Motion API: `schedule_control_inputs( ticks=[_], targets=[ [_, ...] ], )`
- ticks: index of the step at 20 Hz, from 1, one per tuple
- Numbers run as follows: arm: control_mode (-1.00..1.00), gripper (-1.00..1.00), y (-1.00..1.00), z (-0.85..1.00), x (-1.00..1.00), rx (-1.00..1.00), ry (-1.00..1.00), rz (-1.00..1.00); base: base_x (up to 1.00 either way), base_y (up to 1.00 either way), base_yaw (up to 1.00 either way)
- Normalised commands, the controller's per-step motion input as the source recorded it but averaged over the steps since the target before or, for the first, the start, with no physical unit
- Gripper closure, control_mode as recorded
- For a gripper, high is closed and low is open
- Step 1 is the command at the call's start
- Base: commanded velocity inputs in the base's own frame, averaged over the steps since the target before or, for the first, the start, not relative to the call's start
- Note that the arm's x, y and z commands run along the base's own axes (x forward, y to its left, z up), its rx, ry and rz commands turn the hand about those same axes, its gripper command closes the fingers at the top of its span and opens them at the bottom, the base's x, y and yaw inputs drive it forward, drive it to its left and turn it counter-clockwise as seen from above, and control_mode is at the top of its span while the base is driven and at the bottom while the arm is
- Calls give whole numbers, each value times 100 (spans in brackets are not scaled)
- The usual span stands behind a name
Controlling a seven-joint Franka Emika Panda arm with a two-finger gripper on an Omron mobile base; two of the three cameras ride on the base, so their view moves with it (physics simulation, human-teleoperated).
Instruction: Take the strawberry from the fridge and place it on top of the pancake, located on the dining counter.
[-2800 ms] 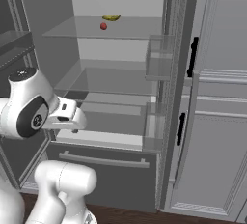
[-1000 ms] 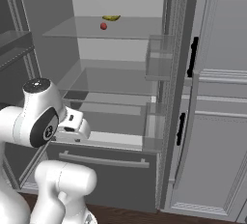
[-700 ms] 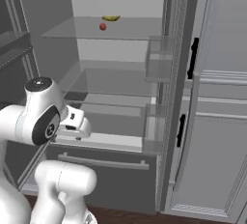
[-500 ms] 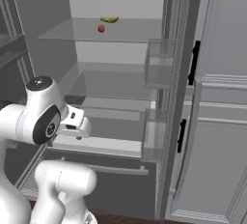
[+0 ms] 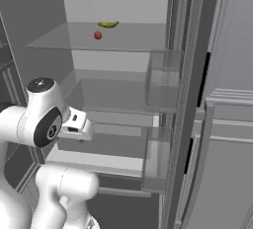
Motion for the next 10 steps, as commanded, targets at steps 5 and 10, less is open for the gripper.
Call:
schedule_control_inputs(
  ticks=[5, 10],
  targets=[
    [100, -100, 0, 0, 0, 0, 0, 0, 54, 0, 0],
    [100, -100, 0, 0, 0, 0, 0, 0, 52, 1, 0]
  ],
)
